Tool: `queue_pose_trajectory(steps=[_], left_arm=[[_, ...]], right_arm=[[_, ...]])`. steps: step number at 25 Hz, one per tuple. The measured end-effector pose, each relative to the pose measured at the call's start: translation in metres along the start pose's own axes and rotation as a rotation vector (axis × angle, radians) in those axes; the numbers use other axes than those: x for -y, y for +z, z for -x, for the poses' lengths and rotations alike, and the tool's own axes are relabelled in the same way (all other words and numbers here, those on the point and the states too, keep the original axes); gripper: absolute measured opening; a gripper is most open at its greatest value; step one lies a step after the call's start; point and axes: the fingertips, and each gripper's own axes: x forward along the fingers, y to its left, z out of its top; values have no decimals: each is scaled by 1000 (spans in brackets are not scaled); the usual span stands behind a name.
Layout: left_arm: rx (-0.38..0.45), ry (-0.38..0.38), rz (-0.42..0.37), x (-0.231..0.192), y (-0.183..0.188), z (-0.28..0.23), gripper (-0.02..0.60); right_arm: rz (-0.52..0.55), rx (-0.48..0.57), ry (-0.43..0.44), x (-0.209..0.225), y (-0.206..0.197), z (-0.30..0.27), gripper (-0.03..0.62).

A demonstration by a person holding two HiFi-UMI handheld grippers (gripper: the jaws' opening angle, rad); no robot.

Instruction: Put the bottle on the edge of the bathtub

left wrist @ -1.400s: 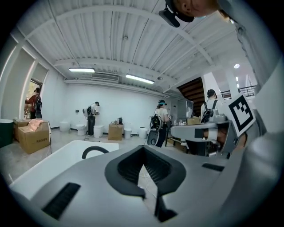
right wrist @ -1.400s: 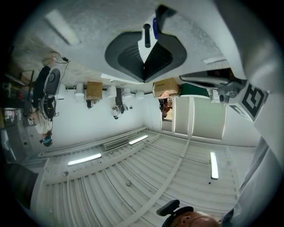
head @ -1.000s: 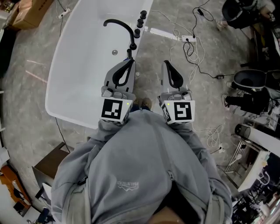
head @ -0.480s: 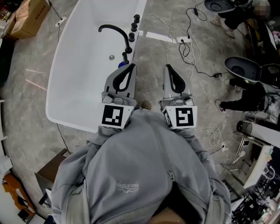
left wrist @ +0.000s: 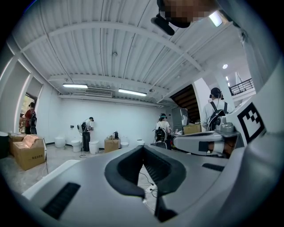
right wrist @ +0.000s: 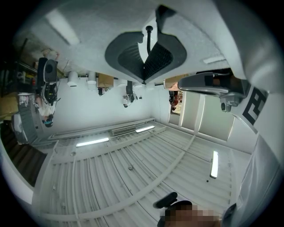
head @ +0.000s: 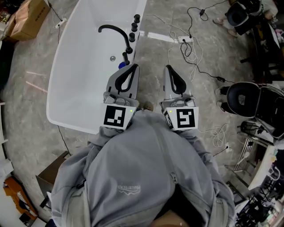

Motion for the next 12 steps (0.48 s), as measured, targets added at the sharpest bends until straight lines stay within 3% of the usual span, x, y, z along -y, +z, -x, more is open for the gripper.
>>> queue_pose_trajectory(steps=[12], left_arm=[[-3,-29,-4,5,-1,-8,6]], right_arm=[[6,-6,-5,6,-1,0,2]])
